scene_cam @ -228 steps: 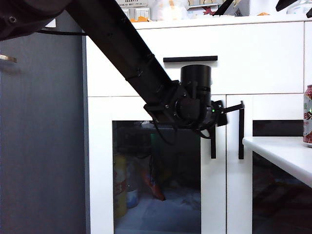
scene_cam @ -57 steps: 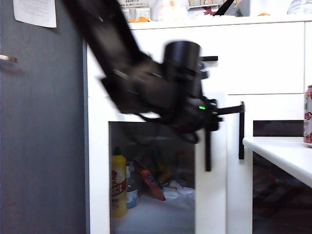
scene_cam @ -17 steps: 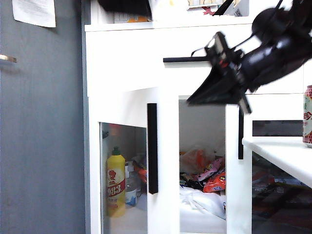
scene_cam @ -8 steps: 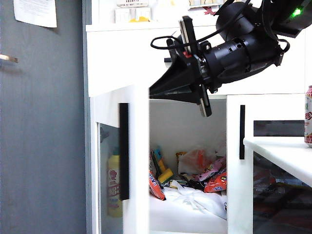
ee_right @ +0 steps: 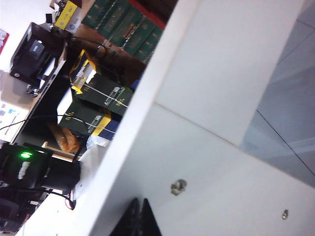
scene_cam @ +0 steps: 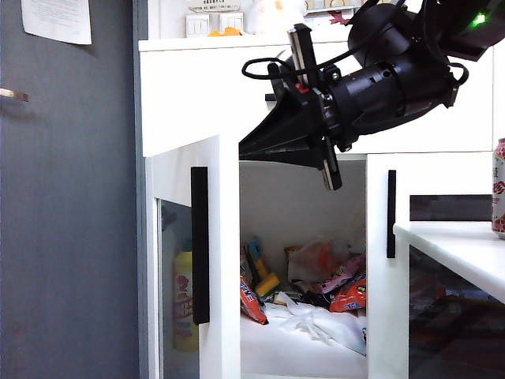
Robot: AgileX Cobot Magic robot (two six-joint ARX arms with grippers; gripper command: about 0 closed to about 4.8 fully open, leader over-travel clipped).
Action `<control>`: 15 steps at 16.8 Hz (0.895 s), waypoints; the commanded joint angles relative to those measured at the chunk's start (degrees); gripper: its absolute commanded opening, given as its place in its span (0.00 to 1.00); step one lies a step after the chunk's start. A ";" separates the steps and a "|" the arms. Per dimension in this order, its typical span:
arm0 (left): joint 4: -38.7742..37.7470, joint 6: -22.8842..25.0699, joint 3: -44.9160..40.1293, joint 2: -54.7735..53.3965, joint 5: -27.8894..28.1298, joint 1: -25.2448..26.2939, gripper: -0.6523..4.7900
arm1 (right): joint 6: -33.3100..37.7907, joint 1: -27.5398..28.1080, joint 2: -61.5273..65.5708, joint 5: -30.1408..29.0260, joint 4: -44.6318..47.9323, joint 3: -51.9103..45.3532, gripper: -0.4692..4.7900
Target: Open the left door of the white cabinet, pick up a can of beverage from the table on the right, place it inside the cabinet, and finally close the cabinet door.
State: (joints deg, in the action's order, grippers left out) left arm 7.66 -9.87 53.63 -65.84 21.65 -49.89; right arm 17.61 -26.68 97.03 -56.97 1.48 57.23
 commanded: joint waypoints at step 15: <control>-50.90 -6.67 0.22 34.38 -11.91 -0.11 0.12 | 2.38 -12.63 -2.60 13.42 10.82 0.20 0.09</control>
State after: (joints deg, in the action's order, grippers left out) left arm -44.10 -16.43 53.67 -31.51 10.44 -49.93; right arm 20.38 -39.83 96.97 -44.51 10.41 56.90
